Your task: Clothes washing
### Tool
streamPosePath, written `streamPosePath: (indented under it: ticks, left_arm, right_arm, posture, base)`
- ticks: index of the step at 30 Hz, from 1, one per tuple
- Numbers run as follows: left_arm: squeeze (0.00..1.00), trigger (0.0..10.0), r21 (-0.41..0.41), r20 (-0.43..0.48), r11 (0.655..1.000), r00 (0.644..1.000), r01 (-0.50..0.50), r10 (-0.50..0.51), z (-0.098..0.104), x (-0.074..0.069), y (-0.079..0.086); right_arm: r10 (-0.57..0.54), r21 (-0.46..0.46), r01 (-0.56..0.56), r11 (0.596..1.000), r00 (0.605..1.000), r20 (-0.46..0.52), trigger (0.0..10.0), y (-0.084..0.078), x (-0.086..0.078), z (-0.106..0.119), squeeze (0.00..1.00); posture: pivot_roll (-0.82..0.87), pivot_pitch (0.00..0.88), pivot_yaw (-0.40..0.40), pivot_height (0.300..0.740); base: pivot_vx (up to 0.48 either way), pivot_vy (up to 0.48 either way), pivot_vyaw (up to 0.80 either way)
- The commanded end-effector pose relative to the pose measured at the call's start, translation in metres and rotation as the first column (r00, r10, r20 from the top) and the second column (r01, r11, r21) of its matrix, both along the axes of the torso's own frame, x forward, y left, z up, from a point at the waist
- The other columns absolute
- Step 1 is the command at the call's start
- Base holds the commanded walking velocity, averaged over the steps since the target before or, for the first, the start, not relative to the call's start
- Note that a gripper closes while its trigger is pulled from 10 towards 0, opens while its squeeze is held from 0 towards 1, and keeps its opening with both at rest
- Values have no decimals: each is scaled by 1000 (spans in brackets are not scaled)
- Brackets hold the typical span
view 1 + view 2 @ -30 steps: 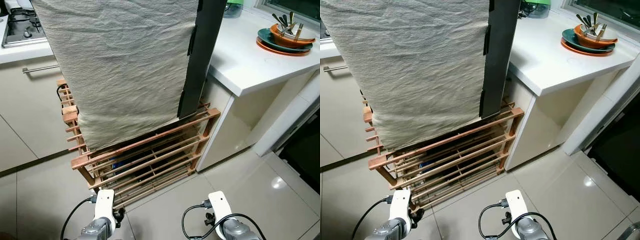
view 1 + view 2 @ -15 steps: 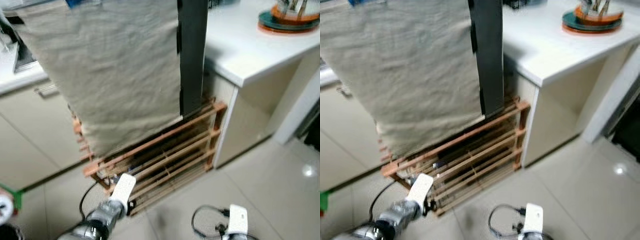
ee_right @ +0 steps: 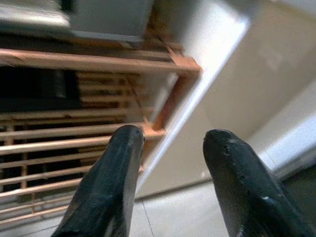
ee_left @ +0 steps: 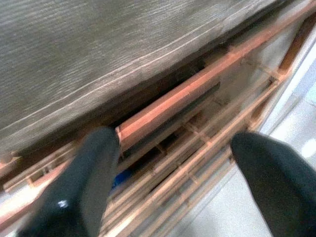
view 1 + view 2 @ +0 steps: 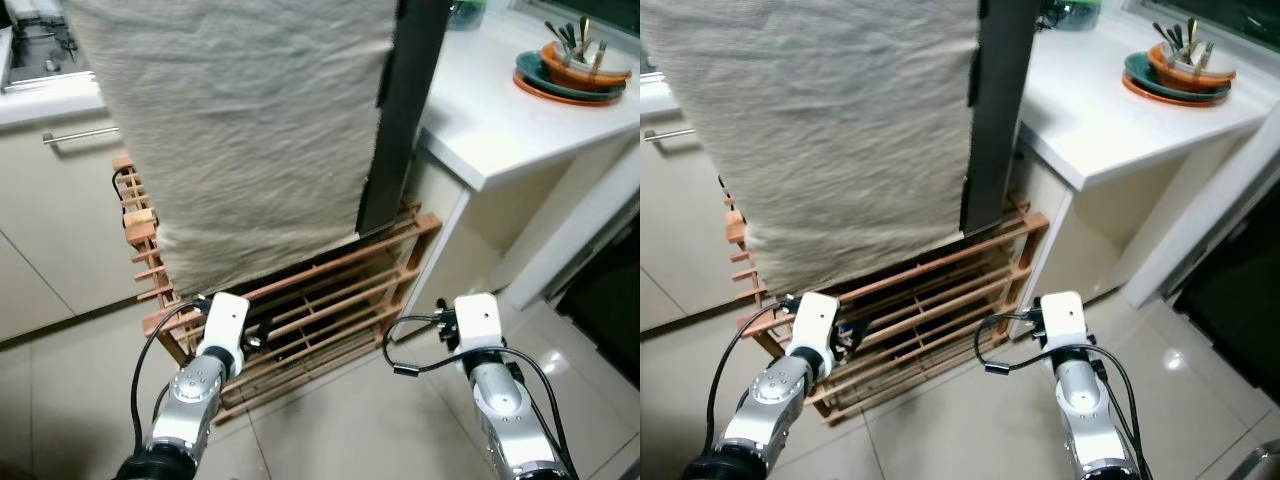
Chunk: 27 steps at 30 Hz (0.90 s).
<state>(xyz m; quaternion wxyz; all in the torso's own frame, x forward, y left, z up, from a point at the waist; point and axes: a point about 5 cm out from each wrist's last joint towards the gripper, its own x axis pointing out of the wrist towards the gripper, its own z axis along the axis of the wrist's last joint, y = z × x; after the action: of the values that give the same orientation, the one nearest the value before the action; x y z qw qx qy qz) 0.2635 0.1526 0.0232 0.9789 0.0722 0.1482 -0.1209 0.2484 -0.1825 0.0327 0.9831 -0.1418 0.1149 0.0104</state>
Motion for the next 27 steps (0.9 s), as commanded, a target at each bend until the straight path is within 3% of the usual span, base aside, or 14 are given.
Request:
streamPosePath:
  ticks: [1,2,5,8,9,10,17,21,22,23,24,27]
  left_arm:
    - [1000,10000,22,98,999,995,32,-34,25,6,-8]
    - [1000,10000,47,183,998,982,29,-37,45,11,-12]
    - [1000,10000,18,225,999,973,41,-44,59,13,-15]
    - [1000,10000,19,318,1000,948,12,-18,88,18,-17]
    - [729,10000,0,335,1000,942,-15,14,96,18,-17]
    - [0,10000,-25,335,999,942,-25,32,101,19,-19]
    - [0,10000,-130,262,984,961,119,-82,112,15,-40]
    - [0,10000,-120,274,981,955,153,-116,119,14,-45]
    - [639,10000,-121,276,980,954,156,-117,122,14,-46]
    - [639,10000,-121,276,980,954,156,-117,122,14,-46]
    - [1000,10000,-158,295,973,948,170,-118,130,15,-45]
    - [1000,10000,-155,302,977,949,147,-95,138,20,-42]
  right_arm:
    - [-16,10,16,1000,999,31,10000,-4,-1,16,1000]
    - [-72,43,69,997,996,57,10000,-7,-5,29,1000]
    - [-107,70,102,992,991,84,10000,-9,-7,40,1000]
    - [-183,160,160,974,974,136,10000,-10,-13,64,1000]
    - [-205,188,176,966,968,145,10000,-10,-15,71,1000]
    - [-220,201,185,962,962,164,10000,-11,-16,78,1000]
    - [-271,211,235,949,949,163,10000,-11,-19,94,1000]
    - [-276,205,244,948,950,145,10000,-10,-18,96,1000]
    - [-270,214,238,947,953,137,10000,-7,-16,99,1000]
    - [-270,214,238,947,953,137,10000,-7,-16,99,1000]
    - [-272,220,241,945,954,126,10000,-4,-14,99,1000]
    - [-276,231,244,942,954,114,10000,-2,-11,101,1000]
  posture:
    - [-107,0,-73,740]
    - [-119,0,-50,740]
    - [-121,0,-45,740]
    - [-131,0,-6,740]
    - [-131,0,-2,740]
    - [-132,0,8,740]
    - [-138,0,30,740]
    - [-138,0,31,740]
    - [-135,0,33,740]
    - [-135,0,33,740]
    - [-132,0,33,740]
    - [-125,0,33,740]
  base:
    - [0,0,0]
    - [0,0,0]
    - [0,0,0]
    - [0,0,-533]
    - [0,0,-800]
    - [0,0,-800]
    - [0,0,-800]
    - [0,0,-800]
    - [0,0,-800]
    - [0,0,-800]
    - [0,0,-800]
    - [0,0,-800]
